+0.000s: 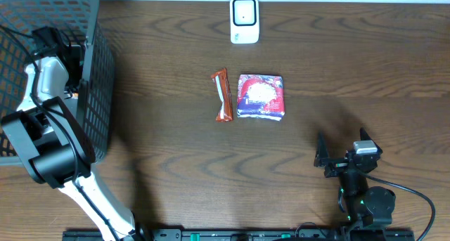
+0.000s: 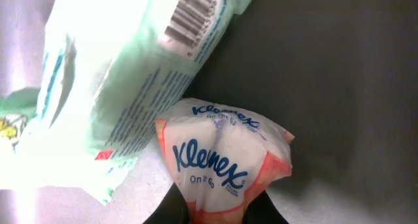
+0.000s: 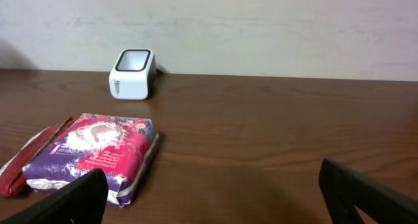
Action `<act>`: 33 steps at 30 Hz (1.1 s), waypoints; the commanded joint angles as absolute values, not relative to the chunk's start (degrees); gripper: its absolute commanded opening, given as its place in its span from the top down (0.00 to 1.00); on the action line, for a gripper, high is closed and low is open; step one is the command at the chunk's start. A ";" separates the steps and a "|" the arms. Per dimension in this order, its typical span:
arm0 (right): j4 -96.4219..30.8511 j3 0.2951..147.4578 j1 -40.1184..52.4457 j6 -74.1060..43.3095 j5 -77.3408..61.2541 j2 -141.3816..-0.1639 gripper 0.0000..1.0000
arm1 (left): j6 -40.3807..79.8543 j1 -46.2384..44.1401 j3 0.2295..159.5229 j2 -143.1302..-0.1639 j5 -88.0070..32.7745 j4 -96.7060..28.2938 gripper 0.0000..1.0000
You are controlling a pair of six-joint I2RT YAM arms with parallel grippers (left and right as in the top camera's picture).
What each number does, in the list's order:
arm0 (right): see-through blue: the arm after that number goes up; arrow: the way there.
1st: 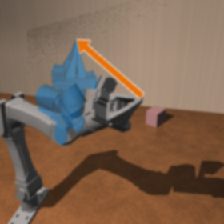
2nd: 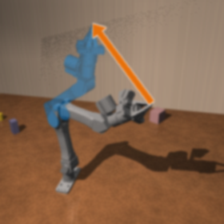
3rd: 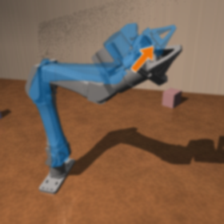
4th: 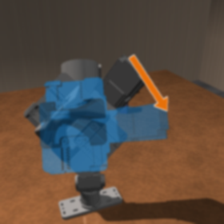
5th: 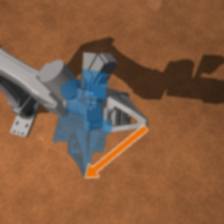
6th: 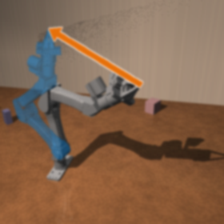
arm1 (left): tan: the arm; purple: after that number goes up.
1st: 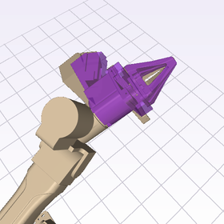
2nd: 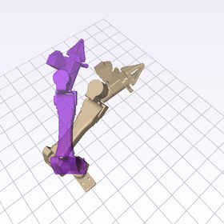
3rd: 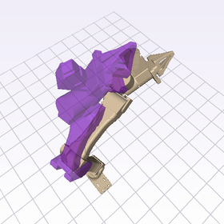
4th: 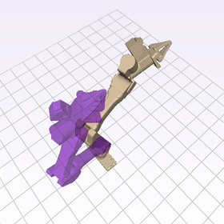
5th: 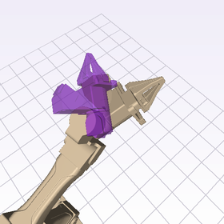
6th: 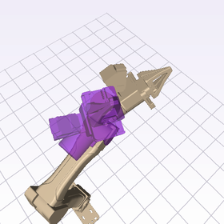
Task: Scan the item barcode
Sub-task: 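Grasp the orange Kleenex tissue pack with the left gripper and lift, then carry the Kleenex pack to the scanner and place it by the others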
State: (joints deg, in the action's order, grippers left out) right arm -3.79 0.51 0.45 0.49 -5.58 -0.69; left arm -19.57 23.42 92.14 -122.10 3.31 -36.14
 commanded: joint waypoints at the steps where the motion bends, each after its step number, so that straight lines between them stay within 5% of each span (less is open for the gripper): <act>1: -3.88 0.32 0.08 0.91 -5.50 -0.38 0.01 | -13.69 23.40 89.89 -120.42 2.09 -37.39 0.92; 7: -3.88 0.32 0.08 0.91 -5.50 -0.38 0.01 | -2.87 23.44 90.78 -108.40 1.56 -35.42 0.92; 14: -3.88 0.32 0.08 0.91 -5.50 -0.38 0.01 | 7.55 23.44 90.78 -92.44 -15.53 -30.28 0.93; 21: -3.86 0.32 0.08 0.91 -5.50 -0.38 0.01 | 36.38 23.29 90.78 -80.77 -19.53 -26.55 0.93; 33: -3.88 0.32 0.08 0.91 -5.50 -0.38 0.01 | 33.41 4.45 90.72 -77.23 -26.98 -24.14 0.93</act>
